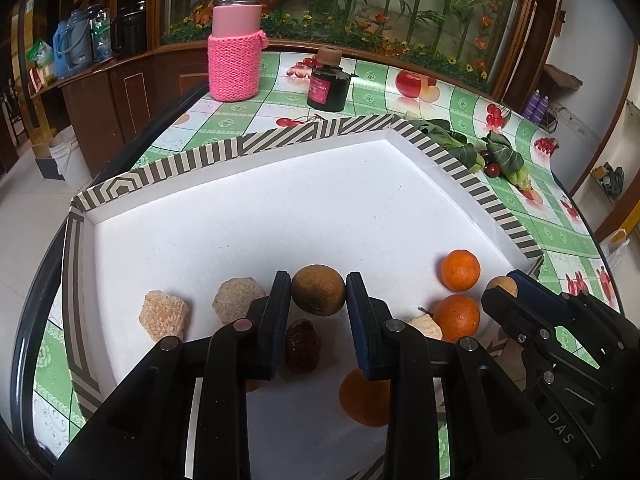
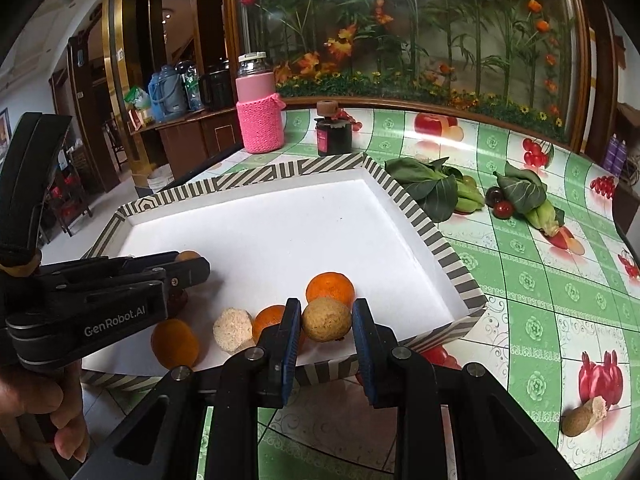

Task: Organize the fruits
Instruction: 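Carry both brown fruits over the tray with both tools, then open both tools to drop the brown fruits into the tray, then grasp a small brown ball with the left tool while the right tool grasps a beige rice cake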

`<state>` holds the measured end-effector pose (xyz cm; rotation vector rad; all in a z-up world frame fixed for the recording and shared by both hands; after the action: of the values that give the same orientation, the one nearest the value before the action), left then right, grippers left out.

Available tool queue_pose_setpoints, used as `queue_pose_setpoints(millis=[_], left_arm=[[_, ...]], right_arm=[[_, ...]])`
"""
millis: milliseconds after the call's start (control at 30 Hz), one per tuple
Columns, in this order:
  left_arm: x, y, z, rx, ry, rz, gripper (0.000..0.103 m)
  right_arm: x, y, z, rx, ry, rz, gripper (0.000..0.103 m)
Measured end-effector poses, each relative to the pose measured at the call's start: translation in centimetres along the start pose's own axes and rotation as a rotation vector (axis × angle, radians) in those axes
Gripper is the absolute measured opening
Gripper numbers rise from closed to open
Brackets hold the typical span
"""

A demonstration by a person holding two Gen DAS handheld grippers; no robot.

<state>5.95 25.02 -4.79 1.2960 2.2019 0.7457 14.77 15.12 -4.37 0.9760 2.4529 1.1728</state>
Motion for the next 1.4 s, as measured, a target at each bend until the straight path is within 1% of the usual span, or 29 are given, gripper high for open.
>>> queue_pose_setpoints(millis=[333,533,600,667,700,900,1000,1067,1100,1133,1167,1200,1300,1400], left_arm=[[0.1,-0.1,0.1,0.008,0.021,-0.009,0.027],[0.1,-0.3,0.2,0.015,0.032,-0.004,0.027],[0.1,-0.3,0.2,0.016,0.034,-0.004,0.034],[0.0,-0.2,0.2,0.010,0.030,-0.004,0.046],[0.0,-0.1,0.1,0.005,0.031,-0.004,0.048],[0.4,0.1,-0.1,-0.006,0.031,-0.024,0.048],[0.5,0.9,-1.2,-0.066,0.027,-0.039,0.049],[0.1,1.4,-2.0,-0.107,0.000,-0.040,0.049],[-0.2,1.6,-2.4,-0.123,-0.016,-0.036,0.051],[-0.6,1.7,-2.6,-0.137,-0.034,-0.029,0.057],[-1.1,1.8,-2.9,-0.146,-0.053,-0.019,0.060],[-1.6,1.8,-3.0,-0.151,-0.073,-0.006,0.060],[-4.1,1.6,-3.6,-0.158,-0.157,0.056,0.059],[-6.3,1.0,-4.0,-0.155,-0.216,0.109,0.059]], right_arm=[[0.3,0.0,0.2,0.008,-0.007,-0.019,0.025],[0.2,0.0,0.0,-0.004,0.012,-0.005,0.025],[0.3,0.2,-0.4,-0.022,0.021,-0.005,0.025],[0.4,0.3,-0.7,-0.036,0.021,-0.008,0.026],[0.4,0.3,-0.9,-0.044,0.022,-0.010,0.026],[0.5,0.5,-1.1,-0.056,0.012,-0.017,0.026],[0.5,0.6,-1.4,-0.070,0.009,-0.020,0.026],[0.5,0.6,-1.7,-0.082,0.006,-0.019,0.026],[0.3,0.7,-2.0,-0.097,-0.002,-0.014,0.026],[0.1,0.9,-2.5,-0.125,-0.002,-0.003,0.026],[-0.2,1.1,-3.2,-0.158,0.006,0.007,0.026],[-0.7,1.3,-3.9,-0.188,0.002,0.018,0.026],[-2.8,1.6,-5.7,-0.224,-0.040,0.044,0.026],[-6.6,1.1,-7.9,-0.252,-0.098,0.078,0.026]])
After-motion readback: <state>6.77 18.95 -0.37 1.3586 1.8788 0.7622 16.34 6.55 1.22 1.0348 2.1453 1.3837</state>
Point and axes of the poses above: each gripper's, at about its wrist camera, not at the fingertips, and z roughly the way its jaws point, x to its left, y to its top, the point moved 9 cm from there along z, roughly the way its jaws point, and after that the axes turned 2 degrees about y, right-handed, at the moved point
